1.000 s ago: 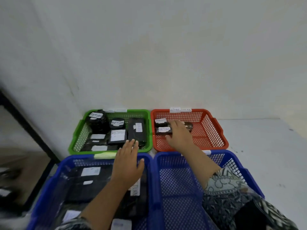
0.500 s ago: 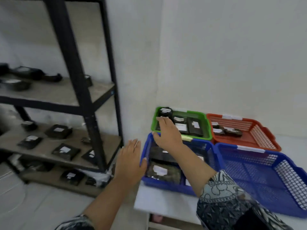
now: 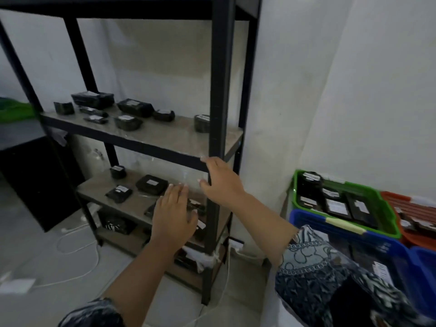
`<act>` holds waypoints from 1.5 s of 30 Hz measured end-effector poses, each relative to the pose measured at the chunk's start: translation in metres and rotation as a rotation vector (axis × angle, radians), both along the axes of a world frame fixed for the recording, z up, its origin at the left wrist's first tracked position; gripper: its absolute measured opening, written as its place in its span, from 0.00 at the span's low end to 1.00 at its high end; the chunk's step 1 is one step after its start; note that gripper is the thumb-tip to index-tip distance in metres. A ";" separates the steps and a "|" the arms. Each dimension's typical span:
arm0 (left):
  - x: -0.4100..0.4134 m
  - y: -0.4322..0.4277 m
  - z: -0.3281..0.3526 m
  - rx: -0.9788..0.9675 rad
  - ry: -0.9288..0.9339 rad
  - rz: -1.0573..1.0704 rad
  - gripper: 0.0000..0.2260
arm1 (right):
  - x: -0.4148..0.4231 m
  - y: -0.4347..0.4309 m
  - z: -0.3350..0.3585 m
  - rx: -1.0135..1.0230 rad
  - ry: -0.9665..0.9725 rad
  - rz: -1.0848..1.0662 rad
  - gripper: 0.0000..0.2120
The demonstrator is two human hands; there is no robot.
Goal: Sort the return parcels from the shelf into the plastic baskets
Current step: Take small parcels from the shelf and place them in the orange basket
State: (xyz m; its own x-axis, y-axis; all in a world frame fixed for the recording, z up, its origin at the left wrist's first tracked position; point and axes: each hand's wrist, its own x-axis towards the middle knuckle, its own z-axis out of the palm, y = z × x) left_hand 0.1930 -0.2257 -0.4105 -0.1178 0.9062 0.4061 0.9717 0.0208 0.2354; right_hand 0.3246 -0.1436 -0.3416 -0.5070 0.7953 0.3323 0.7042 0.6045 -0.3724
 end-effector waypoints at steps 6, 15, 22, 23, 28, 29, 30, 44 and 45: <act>-0.095 0.047 0.015 -0.020 0.002 0.038 0.28 | -0.099 0.053 0.000 -0.021 0.103 0.013 0.25; -0.243 0.101 0.027 0.024 0.005 0.115 0.28 | -0.230 0.120 0.013 -0.049 0.079 -0.019 0.27; -0.337 0.168 0.035 -0.007 -0.020 -0.021 0.30 | -0.312 0.177 0.010 -0.160 0.135 -0.165 0.36; -0.350 0.178 0.036 -0.010 -0.016 -0.055 0.30 | -0.324 0.185 0.009 -0.179 0.164 -0.186 0.38; -0.399 0.213 0.037 0.001 0.024 -0.225 0.30 | -0.370 0.219 0.004 -0.218 0.223 -0.348 0.43; -0.405 0.218 0.036 -0.011 0.030 -0.252 0.31 | -0.376 0.223 0.002 -0.227 0.207 -0.379 0.44; -0.410 0.222 0.033 -0.029 0.049 -0.269 0.31 | -0.379 0.226 -0.001 -0.226 0.177 -0.408 0.43; -0.414 0.238 -0.005 0.016 0.026 -0.278 0.37 | -0.352 0.201 -0.009 -0.148 0.412 -0.590 0.32; -0.410 0.236 -0.005 0.012 0.011 -0.275 0.37 | -0.346 0.195 -0.010 -0.145 0.445 -0.597 0.32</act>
State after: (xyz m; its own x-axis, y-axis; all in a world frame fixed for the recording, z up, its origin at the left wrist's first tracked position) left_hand -0.2174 0.0107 -0.4155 0.1367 0.8987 0.4168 0.9430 -0.2469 0.2230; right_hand -0.0210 0.0516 -0.3514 0.1814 0.9439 0.2760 0.6611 0.0907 -0.7448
